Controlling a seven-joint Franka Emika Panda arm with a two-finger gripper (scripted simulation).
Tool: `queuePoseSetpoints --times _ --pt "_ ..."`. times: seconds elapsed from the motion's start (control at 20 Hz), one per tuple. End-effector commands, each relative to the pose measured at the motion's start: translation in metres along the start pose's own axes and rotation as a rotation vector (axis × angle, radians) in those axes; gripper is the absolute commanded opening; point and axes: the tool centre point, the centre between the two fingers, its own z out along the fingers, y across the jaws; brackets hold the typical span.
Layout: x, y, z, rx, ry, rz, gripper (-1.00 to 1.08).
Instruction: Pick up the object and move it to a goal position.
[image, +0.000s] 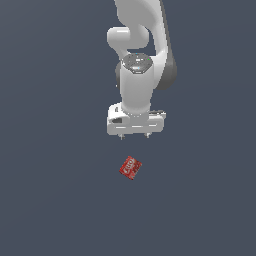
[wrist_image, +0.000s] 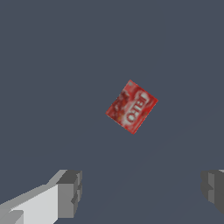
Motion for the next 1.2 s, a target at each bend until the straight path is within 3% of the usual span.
queuePoseSetpoints --times 0.0,0.7,1.15 --pt "0.0 0.0 0.0 0.0 0.0 0.0 1.0" --pt "-0.007 0.0 0.007 -0.011 -0.019 0.002 1.0" --pt "0.005 0.003 0.022 -0.009 -0.02 0.101 1.0"
